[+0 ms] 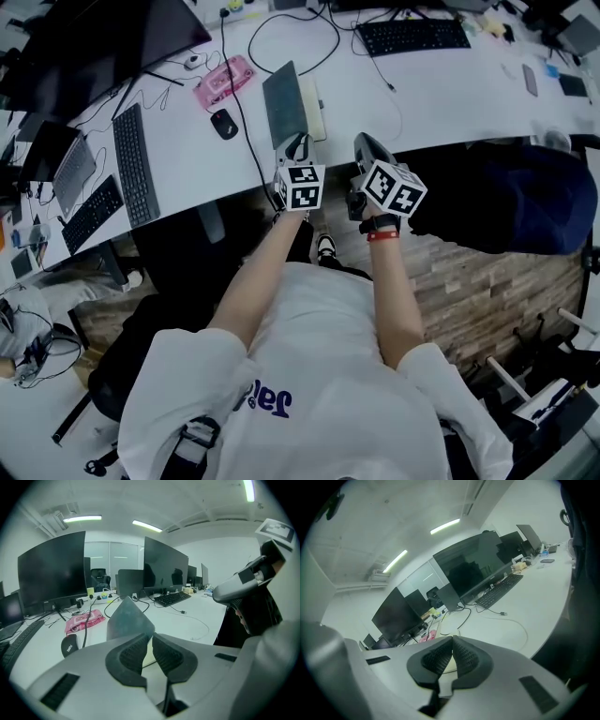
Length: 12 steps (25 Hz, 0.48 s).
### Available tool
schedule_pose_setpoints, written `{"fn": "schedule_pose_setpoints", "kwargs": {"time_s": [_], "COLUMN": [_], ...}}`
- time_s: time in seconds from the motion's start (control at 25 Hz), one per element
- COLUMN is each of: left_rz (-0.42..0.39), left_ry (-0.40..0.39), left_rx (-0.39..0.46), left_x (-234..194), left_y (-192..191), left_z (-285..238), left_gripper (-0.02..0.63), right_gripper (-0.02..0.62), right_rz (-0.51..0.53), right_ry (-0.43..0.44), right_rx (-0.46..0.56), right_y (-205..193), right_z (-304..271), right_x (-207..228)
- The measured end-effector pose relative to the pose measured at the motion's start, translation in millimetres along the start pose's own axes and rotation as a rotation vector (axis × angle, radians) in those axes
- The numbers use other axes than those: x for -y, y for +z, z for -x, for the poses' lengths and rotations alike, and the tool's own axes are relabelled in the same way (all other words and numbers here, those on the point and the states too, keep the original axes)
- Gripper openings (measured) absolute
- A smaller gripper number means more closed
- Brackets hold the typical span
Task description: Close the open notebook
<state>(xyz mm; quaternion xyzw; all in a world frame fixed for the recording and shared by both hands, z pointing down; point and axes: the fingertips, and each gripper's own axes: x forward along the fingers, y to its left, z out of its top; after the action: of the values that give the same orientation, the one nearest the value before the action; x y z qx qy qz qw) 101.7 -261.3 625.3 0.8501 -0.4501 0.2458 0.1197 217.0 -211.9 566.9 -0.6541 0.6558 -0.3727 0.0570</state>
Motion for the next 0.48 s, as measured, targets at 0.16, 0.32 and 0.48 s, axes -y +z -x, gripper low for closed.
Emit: {"fn": "schedule_pose_setpoints", "kwargs": {"time_s": [0.16, 0.32, 0.48], "left_rz": [-0.014, -0.027, -0.046], "left_ry": [-0.010, -0.015, -0.020], "left_rx": [-0.013, -0.030, -0.047], "left_x": [7.3, 12.8, 18.4], "left_y": [-3.3, -8.0, -11.8], "left_z": [-5.6, -12.8, -18.0], "left_gripper": [0.049, 0.051, 0.052], "right_gripper": [0.003, 0.003, 0.003], "right_rz": [-0.016, -0.032, -0.042], "right_ry": [-0.008, -0.020, -0.031], "right_rx": [0.001, 0.001, -0.006], "right_y": [0.4, 0.8, 0.9], "right_z": [0.2, -0.6, 0.2], "right_x": [7.1, 13.8, 22.6]}}
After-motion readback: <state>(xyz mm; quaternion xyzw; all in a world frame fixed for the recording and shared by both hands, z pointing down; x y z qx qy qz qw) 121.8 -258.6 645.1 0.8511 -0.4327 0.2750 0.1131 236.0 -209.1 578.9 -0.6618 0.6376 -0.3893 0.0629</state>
